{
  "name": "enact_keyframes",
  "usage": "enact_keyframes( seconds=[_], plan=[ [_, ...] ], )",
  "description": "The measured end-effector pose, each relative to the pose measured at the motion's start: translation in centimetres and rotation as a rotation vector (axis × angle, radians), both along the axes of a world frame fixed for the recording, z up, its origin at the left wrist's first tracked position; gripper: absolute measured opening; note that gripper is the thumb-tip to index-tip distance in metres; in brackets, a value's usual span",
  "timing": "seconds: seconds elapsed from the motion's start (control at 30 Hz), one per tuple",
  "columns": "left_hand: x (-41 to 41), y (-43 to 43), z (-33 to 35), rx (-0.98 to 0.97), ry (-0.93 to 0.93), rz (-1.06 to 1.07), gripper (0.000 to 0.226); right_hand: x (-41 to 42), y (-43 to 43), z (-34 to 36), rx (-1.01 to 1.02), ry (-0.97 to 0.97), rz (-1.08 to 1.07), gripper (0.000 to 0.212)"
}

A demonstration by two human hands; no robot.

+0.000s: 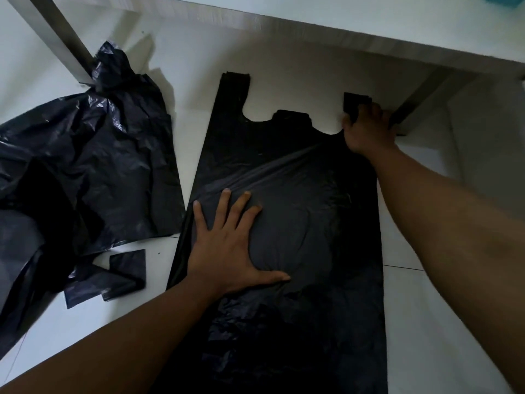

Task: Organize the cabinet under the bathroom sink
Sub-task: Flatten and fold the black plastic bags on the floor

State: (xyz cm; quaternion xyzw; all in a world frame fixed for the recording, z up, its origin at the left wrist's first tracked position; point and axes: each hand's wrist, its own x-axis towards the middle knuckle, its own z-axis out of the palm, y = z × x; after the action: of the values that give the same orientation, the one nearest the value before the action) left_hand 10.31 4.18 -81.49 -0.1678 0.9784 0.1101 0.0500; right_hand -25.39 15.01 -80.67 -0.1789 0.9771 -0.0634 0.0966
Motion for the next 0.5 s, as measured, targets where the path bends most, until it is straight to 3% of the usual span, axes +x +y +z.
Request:
enact_keyframes(
  seconds=[0.07, 0.17, 0.23, 0.37, 0.5],
  plan=[
    [0.1, 0.0, 0.0, 0.006, 0.006, -0.002, 0.130, -0.2, -0.7, 0.0, -0.060, -0.003, 0.005, 0.063],
    [0.2, 0.0, 0.1, 0.005, -0.002, -0.003, 0.131, 0.2, -0.7, 0.1, -0.379, 0.173, 0.058, 0.054],
    [0.1, -0.1, 0.1, 0.009, -0.008, -0.003, 0.131, 0.5, 0.1, 0.4, -0.462, 0.280, 0.064, 0.047],
    [0.2, -0.1, 0.2, 0.009, -0.026, -0.005, 0.133, 2.2, 1.2, 0.4, -0.316, 0.270, 0.121, 0.022],
    [0.1, 0.0, 0.1, 0.010, -0.014, -0.004, 0.133, 2.1, 1.2, -1.0, -0.133, 0.201, 0.134, 0.041]
  ],
)
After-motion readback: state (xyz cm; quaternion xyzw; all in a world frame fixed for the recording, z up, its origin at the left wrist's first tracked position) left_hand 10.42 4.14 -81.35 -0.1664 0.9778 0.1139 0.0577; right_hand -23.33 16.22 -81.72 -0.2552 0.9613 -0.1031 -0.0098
